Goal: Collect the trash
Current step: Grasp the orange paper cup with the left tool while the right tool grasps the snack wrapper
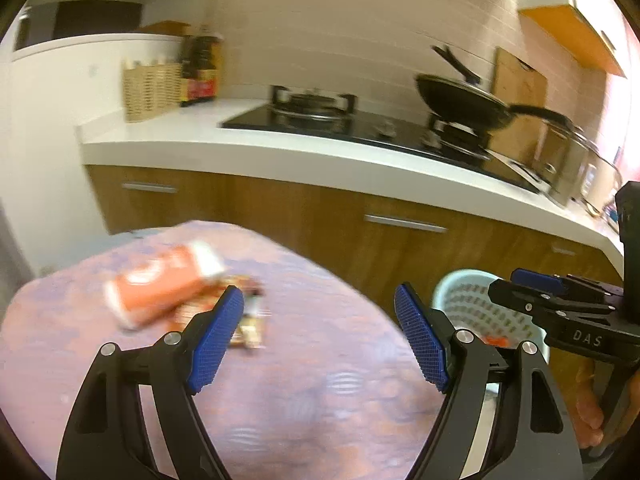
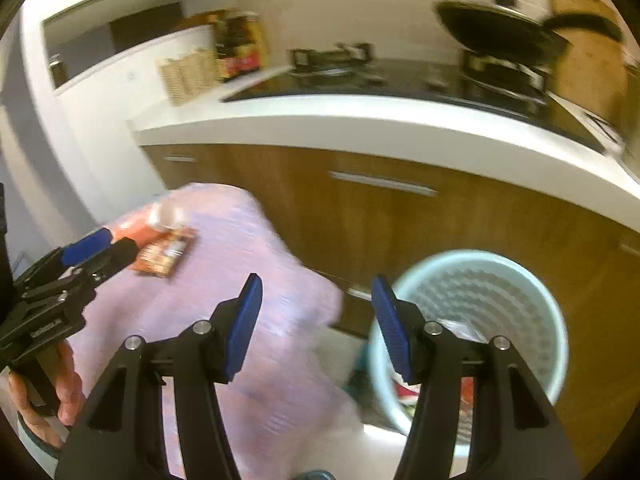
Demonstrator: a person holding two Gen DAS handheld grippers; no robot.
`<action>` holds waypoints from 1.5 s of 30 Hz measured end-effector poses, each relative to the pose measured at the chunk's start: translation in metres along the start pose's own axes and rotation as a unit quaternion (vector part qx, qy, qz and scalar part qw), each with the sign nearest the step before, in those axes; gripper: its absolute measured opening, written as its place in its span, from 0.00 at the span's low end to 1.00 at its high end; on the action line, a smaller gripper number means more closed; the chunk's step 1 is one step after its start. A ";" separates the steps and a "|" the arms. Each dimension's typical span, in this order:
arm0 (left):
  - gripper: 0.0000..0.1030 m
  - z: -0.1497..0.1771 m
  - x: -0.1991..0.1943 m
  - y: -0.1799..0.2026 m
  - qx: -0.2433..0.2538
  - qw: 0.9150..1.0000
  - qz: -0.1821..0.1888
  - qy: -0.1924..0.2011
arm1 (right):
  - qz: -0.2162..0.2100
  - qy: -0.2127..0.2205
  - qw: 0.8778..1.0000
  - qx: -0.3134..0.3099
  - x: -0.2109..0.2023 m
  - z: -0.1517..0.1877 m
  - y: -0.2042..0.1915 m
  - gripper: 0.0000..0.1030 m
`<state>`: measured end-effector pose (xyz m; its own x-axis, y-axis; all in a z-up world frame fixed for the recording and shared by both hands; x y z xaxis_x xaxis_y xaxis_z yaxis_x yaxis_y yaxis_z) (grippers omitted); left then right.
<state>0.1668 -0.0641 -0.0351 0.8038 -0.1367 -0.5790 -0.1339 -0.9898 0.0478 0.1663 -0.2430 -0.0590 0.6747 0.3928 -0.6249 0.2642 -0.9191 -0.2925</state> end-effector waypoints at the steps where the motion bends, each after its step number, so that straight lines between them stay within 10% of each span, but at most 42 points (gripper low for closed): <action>1: 0.75 0.000 -0.001 -0.012 -0.002 1.000 -0.010 0.001 | -0.023 -0.006 1.000 -0.002 0.012 -0.001 -0.015 0.52; 9: 0.80 0.009 0.013 -0.125 -0.022 0.996 -0.082 -0.027 | -0.096 -0.067 0.993 -0.021 0.103 0.003 -0.100 0.52; 16: 0.80 0.014 0.044 -0.174 -0.071 0.995 -0.059 -0.050 | -0.101 -0.033 0.993 -0.049 0.141 -0.004 -0.132 0.52; 27: 0.83 0.008 0.085 -0.153 0.019 0.994 0.060 -0.085 | -0.078 -0.101 0.991 -0.047 0.189 0.005 -0.131 0.50; 30: 0.83 0.011 0.100 -0.154 0.056 0.989 0.067 -0.119 | -0.086 -0.118 0.988 -0.058 0.195 0.011 -0.136 0.19; 45: 0.84 0.022 0.127 -0.127 0.108 0.969 0.133 -0.177 | -0.090 -0.095 0.991 0.012 0.131 0.038 -0.089 0.10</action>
<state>0.2731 0.0448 -0.1330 0.4805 -0.3269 -0.8138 -0.4590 -0.8844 0.0843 0.2050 -0.1090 -0.1420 0.4755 0.5518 -0.6851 0.3504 -0.8332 -0.4279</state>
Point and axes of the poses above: each gripper's, at about its wrist camera, not at the fingertips, and x roughly the way its jaws point, y to its right, z to its underside, the point moved 10 cm from there along x, roughly the way its jaws point, and after that the axes turned 7 degrees about -z, right-handed, at the moved point
